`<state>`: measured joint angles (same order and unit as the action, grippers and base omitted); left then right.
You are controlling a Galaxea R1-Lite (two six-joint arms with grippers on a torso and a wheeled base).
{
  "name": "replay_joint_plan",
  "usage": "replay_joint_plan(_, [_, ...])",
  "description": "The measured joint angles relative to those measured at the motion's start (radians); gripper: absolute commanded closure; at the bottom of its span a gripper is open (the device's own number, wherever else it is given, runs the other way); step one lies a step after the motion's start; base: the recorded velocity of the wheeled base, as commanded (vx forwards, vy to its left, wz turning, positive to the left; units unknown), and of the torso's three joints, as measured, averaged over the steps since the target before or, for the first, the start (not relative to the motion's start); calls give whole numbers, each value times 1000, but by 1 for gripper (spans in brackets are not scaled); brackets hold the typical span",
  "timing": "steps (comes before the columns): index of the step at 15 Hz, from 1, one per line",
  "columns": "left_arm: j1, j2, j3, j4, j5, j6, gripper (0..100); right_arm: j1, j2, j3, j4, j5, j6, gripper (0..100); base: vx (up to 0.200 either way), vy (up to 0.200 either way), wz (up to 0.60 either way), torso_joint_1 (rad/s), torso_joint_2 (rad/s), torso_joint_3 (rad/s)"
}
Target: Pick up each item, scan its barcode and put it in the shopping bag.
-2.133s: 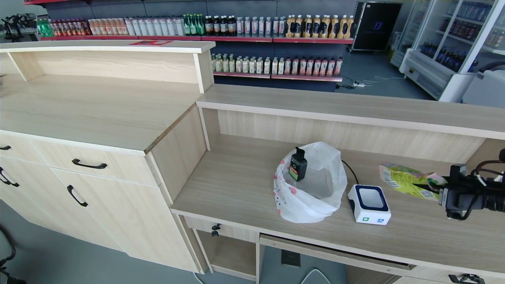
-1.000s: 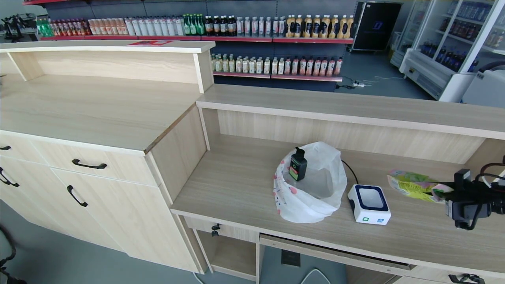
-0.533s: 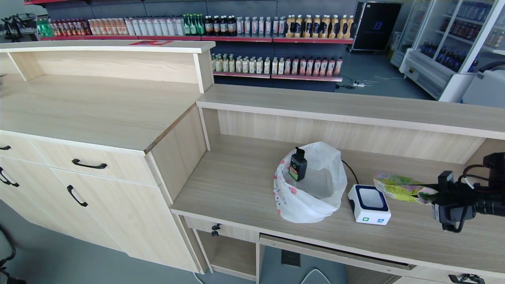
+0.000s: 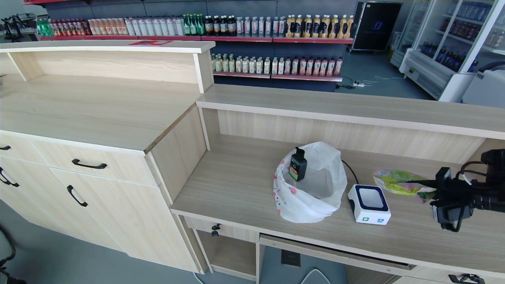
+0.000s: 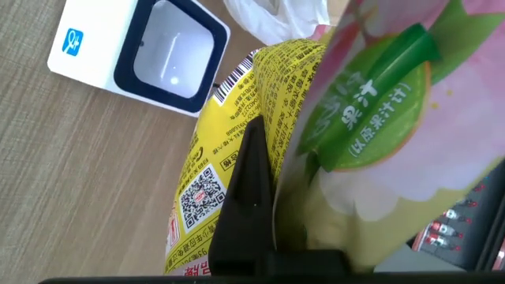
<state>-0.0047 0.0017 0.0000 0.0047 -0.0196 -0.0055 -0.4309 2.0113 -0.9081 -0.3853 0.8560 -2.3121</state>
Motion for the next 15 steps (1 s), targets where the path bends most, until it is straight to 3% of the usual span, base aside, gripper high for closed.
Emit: replay_joint_plan(15, [0,0,0,0,0,0,0,-1,59,-40,-59,0,-127,100,0,0,0,0,0,0])
